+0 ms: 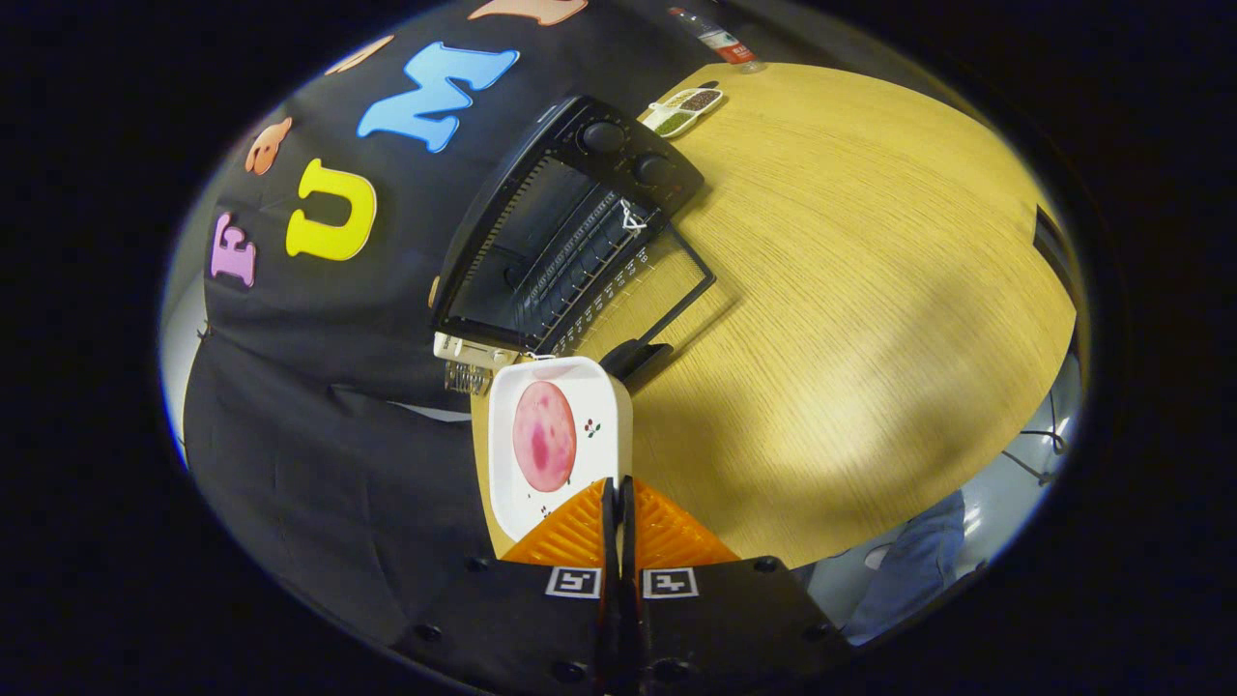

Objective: Open the toaster oven, put the food inside, and close the toaster oven door.

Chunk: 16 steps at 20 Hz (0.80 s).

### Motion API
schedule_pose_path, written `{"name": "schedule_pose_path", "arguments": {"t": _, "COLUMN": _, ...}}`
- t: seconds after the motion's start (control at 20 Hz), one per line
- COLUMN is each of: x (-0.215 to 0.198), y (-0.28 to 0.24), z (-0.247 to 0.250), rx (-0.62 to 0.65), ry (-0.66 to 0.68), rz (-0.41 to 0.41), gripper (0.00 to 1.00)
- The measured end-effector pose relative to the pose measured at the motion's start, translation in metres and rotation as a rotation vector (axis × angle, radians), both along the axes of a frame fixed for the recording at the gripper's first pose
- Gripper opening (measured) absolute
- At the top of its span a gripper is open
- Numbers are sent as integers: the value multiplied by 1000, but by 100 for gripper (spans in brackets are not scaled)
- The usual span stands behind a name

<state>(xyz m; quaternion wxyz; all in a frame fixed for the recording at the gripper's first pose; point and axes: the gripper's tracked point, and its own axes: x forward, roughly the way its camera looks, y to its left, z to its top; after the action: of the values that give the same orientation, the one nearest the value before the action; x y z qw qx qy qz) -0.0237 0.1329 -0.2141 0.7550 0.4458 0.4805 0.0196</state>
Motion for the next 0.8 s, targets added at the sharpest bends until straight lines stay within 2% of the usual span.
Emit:
{"name": "schedule_pose_path", "arguments": {"t": 0.5, "x": 71, "y": 12, "z": -8, "rx": 58, "ry": -28, "rz": -277, "gripper": 2}}
{"name": "schedule_pose_path", "arguments": {"t": 0.8, "x": 121, "y": 23, "z": -16, "rx": 74, "ry": -28, "rz": -359, "gripper": 2}}
